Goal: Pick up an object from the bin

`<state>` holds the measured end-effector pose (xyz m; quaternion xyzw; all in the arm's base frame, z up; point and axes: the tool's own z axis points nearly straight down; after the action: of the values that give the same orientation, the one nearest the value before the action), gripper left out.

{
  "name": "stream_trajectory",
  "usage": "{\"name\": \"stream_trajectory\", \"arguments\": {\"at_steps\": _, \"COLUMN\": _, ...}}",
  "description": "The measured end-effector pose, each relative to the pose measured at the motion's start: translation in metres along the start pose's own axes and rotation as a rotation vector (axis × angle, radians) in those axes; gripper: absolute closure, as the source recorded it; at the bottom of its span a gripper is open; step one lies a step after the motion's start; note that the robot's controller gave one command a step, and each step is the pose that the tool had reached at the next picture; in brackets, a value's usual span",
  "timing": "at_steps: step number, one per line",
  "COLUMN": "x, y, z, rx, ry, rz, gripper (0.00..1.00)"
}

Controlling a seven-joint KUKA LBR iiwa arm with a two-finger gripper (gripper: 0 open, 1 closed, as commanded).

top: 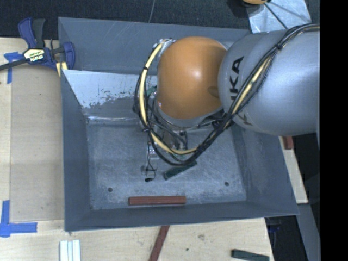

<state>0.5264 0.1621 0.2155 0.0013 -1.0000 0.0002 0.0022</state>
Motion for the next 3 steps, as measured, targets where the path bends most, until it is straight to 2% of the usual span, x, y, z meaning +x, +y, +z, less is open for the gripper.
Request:
{"name": "stream_trajectory", "arguments": {"at_steps": 1, "x": -0.002, "y": -0.001, "z": -0.004, "rx": -0.002, "ry": -0.007, "rz": 0.003, "gripper": 0.00}}
{"name": "stream_trajectory", "arguments": {"at_steps": 2, "x": -0.010, "y": -0.025, "z": 0.035, "rx": -0.003, "ry": -0.013, "rz": -0.075, "gripper": 0.00}}
{"name": "stream_trajectory", "arguments": {"at_steps": 3, "x": -0.009, "y": -0.036, "z": 0.095, "rx": -0.001, "ry": -0.012, "rz": -0.090, "gripper": 0.00}}
